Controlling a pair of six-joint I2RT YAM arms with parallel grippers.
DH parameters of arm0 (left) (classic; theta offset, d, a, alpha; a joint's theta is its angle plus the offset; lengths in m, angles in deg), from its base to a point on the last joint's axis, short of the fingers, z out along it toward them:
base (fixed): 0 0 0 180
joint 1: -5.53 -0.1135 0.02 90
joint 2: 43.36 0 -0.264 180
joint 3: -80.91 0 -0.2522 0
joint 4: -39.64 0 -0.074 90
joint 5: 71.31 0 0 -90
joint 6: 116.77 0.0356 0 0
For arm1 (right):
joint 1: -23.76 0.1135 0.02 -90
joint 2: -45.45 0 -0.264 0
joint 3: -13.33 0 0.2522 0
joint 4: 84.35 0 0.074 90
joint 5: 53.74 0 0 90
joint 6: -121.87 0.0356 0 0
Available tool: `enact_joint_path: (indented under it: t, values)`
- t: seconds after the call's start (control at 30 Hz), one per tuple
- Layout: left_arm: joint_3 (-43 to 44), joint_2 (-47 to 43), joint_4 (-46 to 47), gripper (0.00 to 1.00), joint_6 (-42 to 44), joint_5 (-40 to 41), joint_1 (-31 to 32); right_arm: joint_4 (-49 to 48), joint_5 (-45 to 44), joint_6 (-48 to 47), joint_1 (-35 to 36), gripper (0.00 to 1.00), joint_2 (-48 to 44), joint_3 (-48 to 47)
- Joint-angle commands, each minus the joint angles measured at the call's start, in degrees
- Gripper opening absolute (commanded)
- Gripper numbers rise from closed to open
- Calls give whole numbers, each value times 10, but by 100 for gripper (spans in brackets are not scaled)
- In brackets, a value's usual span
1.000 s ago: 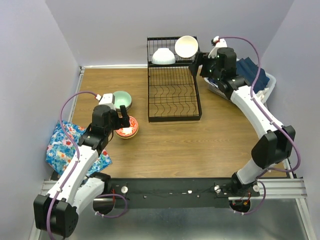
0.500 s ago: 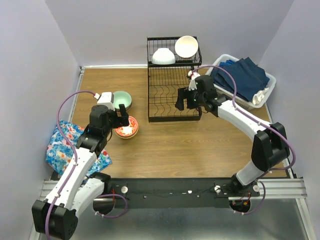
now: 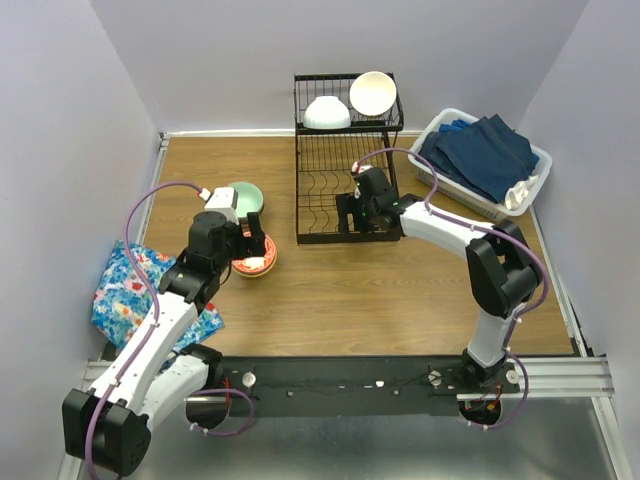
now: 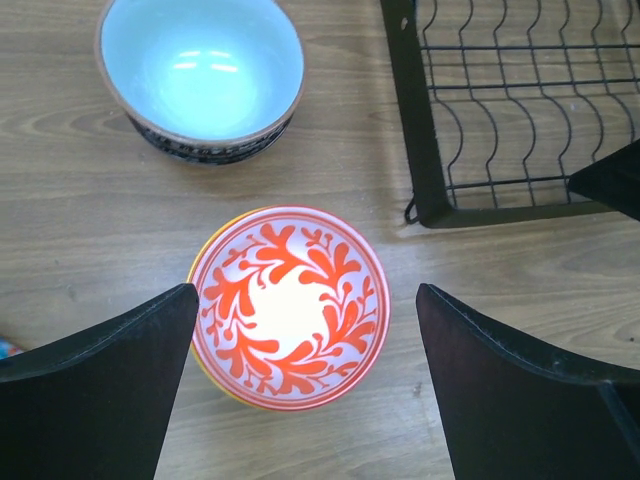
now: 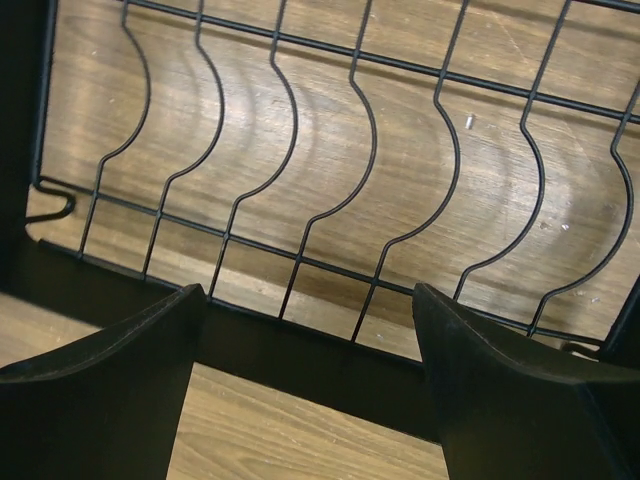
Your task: Unload the bowls from the dish rack
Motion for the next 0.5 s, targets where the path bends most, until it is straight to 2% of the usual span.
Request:
enact_joint_path:
  t: [0.0,0.47]
  values:
    - [-30,-37,-3,99,15,34,2,53,-57,17,22,92,7,-9]
    - [-50,-43,12,99,20,33,2,186,-16,62,44,93,-37,87]
